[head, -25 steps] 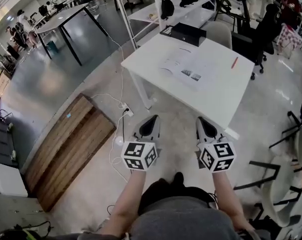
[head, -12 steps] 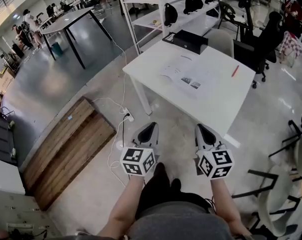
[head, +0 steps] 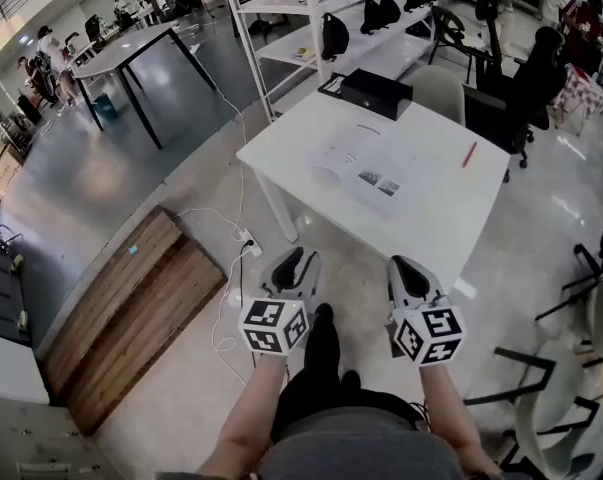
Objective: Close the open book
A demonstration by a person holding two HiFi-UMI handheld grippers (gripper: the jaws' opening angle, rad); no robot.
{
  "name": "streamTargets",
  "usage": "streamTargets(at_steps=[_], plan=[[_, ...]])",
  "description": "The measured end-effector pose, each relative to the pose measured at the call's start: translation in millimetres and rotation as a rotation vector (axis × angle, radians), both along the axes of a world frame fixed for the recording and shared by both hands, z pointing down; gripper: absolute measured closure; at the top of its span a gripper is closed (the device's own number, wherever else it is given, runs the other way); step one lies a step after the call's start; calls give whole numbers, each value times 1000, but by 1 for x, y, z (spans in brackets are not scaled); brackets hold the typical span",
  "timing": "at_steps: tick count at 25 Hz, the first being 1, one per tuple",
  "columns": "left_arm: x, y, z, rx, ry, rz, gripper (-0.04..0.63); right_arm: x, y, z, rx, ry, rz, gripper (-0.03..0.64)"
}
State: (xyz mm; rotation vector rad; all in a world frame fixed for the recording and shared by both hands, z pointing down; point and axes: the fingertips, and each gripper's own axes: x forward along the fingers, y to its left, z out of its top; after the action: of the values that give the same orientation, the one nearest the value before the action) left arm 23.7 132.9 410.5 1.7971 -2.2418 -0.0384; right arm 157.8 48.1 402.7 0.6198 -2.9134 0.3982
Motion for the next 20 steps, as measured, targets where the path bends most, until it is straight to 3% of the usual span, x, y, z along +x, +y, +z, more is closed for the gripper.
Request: streamTargets(at_steps=[20], plan=[[-140,-130,26,-38,77,97,434,-120,-114,16,-51,59,127,614]])
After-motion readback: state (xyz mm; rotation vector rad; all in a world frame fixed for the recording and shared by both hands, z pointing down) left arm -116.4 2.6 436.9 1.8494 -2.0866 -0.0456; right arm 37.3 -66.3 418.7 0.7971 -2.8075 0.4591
